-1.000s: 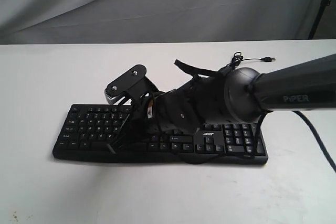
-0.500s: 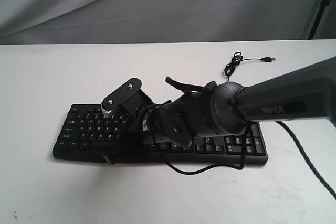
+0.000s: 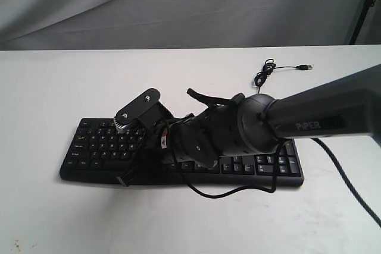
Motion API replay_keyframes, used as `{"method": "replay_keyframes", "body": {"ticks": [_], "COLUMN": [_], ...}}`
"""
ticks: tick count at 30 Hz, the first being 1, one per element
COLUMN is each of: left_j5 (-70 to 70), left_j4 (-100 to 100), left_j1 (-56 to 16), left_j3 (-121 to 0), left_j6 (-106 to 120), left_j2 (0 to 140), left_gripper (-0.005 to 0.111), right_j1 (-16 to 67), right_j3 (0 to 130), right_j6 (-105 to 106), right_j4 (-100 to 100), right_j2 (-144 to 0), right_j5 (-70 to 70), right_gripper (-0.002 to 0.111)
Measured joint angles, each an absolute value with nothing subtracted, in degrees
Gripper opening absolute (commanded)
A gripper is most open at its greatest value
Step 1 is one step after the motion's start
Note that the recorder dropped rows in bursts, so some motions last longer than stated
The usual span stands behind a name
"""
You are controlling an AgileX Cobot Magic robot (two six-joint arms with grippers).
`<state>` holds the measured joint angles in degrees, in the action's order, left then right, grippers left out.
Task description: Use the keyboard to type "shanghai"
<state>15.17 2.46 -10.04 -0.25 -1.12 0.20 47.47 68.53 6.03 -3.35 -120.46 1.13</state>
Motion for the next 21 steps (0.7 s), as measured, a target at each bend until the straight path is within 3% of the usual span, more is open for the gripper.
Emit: {"method": "replay_keyframes", "body": {"ticks": [21], "left_j5": [15.2], "left_j4": [2.5], "left_j1": [-10.0], "left_j3": [-0.2], "left_j6": [-1.1], "left_j2": [0.2], "left_gripper": [0.0], "right_j1": [47.5], "right_j3": [69.0], "right_j6": [6.0], "right_j4": [-4.0], "right_j2": [-120.7], "right_j5": [1.2], "right_gripper": [0.0]}}
